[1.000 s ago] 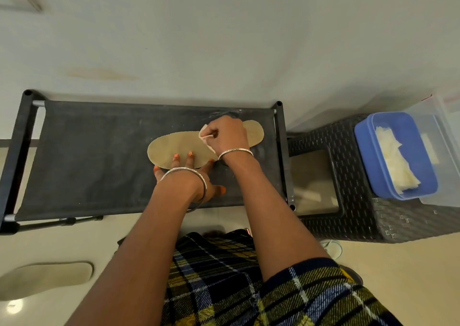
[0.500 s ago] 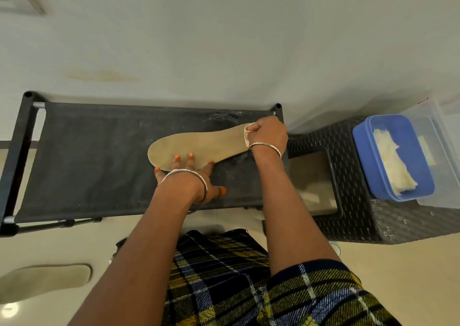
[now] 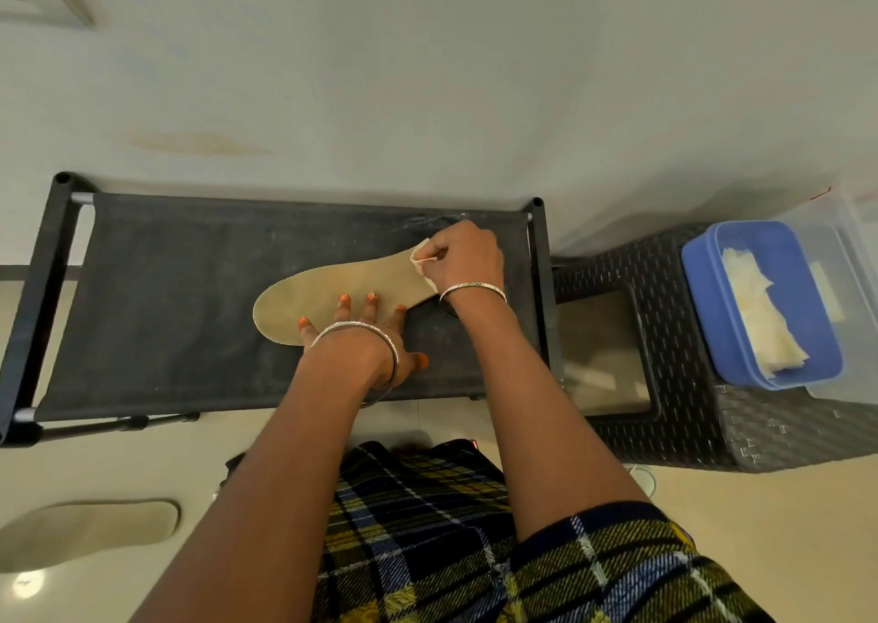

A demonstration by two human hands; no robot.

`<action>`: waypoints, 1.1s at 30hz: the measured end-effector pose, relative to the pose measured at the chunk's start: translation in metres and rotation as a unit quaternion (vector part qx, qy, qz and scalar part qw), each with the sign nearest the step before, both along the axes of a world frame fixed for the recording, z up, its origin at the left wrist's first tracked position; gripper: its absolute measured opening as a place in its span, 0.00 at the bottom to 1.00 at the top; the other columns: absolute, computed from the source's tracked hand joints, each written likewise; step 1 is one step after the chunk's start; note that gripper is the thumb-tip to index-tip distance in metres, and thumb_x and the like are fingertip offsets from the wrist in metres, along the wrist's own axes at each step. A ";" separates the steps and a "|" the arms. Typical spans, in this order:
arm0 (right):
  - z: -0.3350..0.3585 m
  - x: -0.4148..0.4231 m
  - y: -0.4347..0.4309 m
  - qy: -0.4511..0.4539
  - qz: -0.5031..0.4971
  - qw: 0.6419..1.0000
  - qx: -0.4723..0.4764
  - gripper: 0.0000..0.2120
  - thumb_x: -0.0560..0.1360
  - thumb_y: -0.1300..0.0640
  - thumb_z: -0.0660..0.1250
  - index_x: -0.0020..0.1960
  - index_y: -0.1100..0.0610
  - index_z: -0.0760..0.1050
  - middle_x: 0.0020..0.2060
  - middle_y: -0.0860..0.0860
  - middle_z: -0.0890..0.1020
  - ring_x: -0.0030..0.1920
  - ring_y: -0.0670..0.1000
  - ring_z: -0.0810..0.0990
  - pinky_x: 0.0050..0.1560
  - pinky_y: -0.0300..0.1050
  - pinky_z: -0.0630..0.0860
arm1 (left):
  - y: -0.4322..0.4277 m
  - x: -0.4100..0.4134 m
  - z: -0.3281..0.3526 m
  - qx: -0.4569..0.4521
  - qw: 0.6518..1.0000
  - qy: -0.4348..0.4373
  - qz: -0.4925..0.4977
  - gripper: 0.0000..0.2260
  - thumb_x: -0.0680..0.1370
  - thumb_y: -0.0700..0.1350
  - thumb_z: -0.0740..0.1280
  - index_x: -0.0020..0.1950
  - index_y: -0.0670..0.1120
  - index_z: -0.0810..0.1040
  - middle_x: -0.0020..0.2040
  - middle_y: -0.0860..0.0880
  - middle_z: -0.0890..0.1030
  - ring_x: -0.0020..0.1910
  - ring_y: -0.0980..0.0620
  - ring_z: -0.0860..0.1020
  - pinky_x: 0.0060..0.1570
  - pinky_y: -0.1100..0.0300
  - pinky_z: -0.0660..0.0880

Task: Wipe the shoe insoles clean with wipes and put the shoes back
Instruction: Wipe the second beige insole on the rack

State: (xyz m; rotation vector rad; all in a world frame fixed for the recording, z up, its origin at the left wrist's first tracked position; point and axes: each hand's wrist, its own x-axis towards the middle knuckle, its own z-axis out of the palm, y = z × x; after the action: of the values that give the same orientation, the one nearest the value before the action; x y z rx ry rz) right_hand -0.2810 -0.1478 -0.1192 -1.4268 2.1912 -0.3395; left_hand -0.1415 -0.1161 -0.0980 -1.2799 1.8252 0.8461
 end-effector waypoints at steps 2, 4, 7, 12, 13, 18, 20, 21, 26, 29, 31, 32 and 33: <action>0.003 -0.003 0.003 -0.056 0.001 0.998 0.011 0.08 0.71 0.61 0.74 0.45 0.50 0.87 0.46 0.48 0.87 0.51 0.53 0.83 0.58 0.45 0.78 | 0.001 -0.001 0.002 0.001 1.000 0.001 0.000 0.35 0.79 0.66 0.53 0.78 0.58 0.37 0.79 0.52 0.34 0.77 0.43 0.35 0.70 0.29 0.43; 0.006 -0.013 0.004 -0.047 -0.044 0.998 0.011 0.09 0.71 0.63 0.72 0.45 0.50 0.87 0.46 0.50 0.87 0.51 0.54 0.83 0.54 0.40 0.78 | 0.001 -0.002 0.003 0.003 1.000 0.000 -0.001 0.35 0.79 0.66 0.53 0.78 0.58 0.37 0.78 0.52 0.34 0.77 0.43 0.35 0.70 0.29 0.43; 0.008 -0.028 0.008 0.012 -0.123 0.992 -0.024 0.10 0.73 0.63 0.70 0.47 0.51 0.87 0.46 0.51 0.87 0.50 0.55 0.83 0.46 0.39 0.75 | 0.000 0.000 0.006 0.007 1.000 0.001 -0.004 0.35 0.79 0.66 0.53 0.78 0.58 0.37 0.78 0.51 0.34 0.77 0.43 0.35 0.71 0.30 0.43; 0.003 -0.025 0.002 0.020 -0.133 0.991 -0.016 0.09 0.74 0.62 0.69 0.49 0.54 0.86 0.47 0.53 0.86 0.52 0.55 0.83 0.52 0.42 0.77 | 0.000 0.003 0.006 0.001 1.000 0.007 -0.009 0.35 0.79 0.67 0.53 0.78 0.58 0.37 0.79 0.52 0.35 0.77 0.42 0.35 0.70 0.29 0.44; 0.003 -0.022 0.000 0.016 -0.115 0.993 0.002 0.09 0.73 0.62 0.69 0.48 0.54 0.86 0.47 0.53 0.86 0.53 0.55 0.83 0.54 0.44 0.78 | 0.000 0.002 0.006 0.001 1.000 0.007 -0.008 0.35 0.79 0.67 0.53 0.78 0.58 0.38 0.79 0.52 0.35 0.77 0.43 0.36 0.70 0.29 0.44; -0.001 -0.015 -0.005 -0.017 -0.023 0.995 0.097 0.09 0.67 0.61 0.75 0.44 0.49 0.86 0.46 0.50 0.86 0.49 0.50 0.82 0.55 0.43 0.79 | 0.000 -0.002 0.005 0.006 1.000 0.004 0.002 0.35 0.79 0.67 0.53 0.78 0.59 0.38 0.79 0.52 0.35 0.77 0.43 0.35 0.70 0.29 0.44; -0.005 -0.024 -0.005 0.008 -0.088 0.994 0.069 0.07 0.68 0.58 0.73 0.46 0.52 0.86 0.46 0.52 0.86 0.49 0.52 0.83 0.52 0.44 0.81 | -0.001 -0.001 0.005 0.009 1.000 0.007 0.001 0.35 0.79 0.67 0.53 0.78 0.59 0.38 0.79 0.52 0.35 0.77 0.42 0.35 0.70 0.29 0.43; -0.004 -0.029 -0.002 0.024 -0.117 0.992 0.045 0.07 0.70 0.58 0.72 0.46 0.53 0.86 0.45 0.52 0.86 0.49 0.53 0.83 0.51 0.43 0.81 | -0.001 0.000 0.005 0.010 1.000 0.008 0.001 0.35 0.79 0.66 0.53 0.78 0.58 0.37 0.79 0.52 0.35 0.77 0.42 0.35 0.70 0.29 0.43; -0.003 -0.034 0.000 0.048 -0.122 0.991 0.030 0.07 0.74 0.59 0.71 0.51 0.56 0.85 0.48 0.53 0.86 0.54 0.55 0.81 0.50 0.43 0.77 | 0.000 -0.002 0.008 0.009 1.000 0.006 0.001 0.35 0.79 0.66 0.53 0.79 0.57 0.38 0.79 0.51 0.35 0.77 0.42 0.35 0.71 0.30 0.44; -0.002 -0.026 -0.004 -0.011 -0.073 0.993 0.095 0.07 0.68 0.59 0.76 0.45 0.52 0.86 0.47 0.53 0.86 0.50 0.54 0.83 0.53 0.45 0.81 | 0.000 -0.004 0.010 0.007 1.000 0.006 0.008 0.35 0.79 0.66 0.53 0.79 0.57 0.39 0.79 0.51 0.35 0.77 0.43 0.36 0.71 0.31 0.45; -0.002 -0.024 -0.003 -0.042 -0.051 0.992 0.109 0.07 0.65 0.61 0.77 0.40 0.50 0.86 0.43 0.51 0.86 0.47 0.52 0.84 0.53 0.47 0.82 | 0.000 -0.003 0.010 0.007 1.000 0.005 0.010 0.35 0.79 0.66 0.53 0.79 0.57 0.39 0.79 0.52 0.35 0.77 0.43 0.36 0.71 0.31 0.45; -0.003 -0.026 -0.002 -0.041 -0.063 0.993 0.096 0.07 0.66 0.62 0.77 0.39 0.50 0.86 0.42 0.51 0.86 0.47 0.52 0.84 0.53 0.46 0.81 | 0.000 -0.003 0.010 0.008 1.000 0.004 0.009 0.35 0.79 0.66 0.53 0.79 0.58 0.39 0.79 0.52 0.35 0.77 0.43 0.36 0.71 0.30 0.45; -0.003 -0.029 -0.001 -0.029 -0.088 0.993 0.072 0.06 0.68 0.62 0.75 0.40 0.52 0.86 0.42 0.51 0.86 0.47 0.52 0.84 0.52 0.45 0.81 | 0.000 -0.002 0.009 0.008 1.000 0.004 0.006 0.35 0.79 0.66 0.53 0.78 0.58 0.38 0.79 0.52 0.35 0.77 0.43 0.36 0.71 0.30 0.45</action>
State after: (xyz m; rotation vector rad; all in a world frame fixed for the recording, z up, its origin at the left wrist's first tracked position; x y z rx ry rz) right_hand -0.3096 -0.1490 -0.1224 -1.1373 2.2503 -0.2750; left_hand -0.1434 -0.1162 -0.0885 -1.2799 1.8162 0.8722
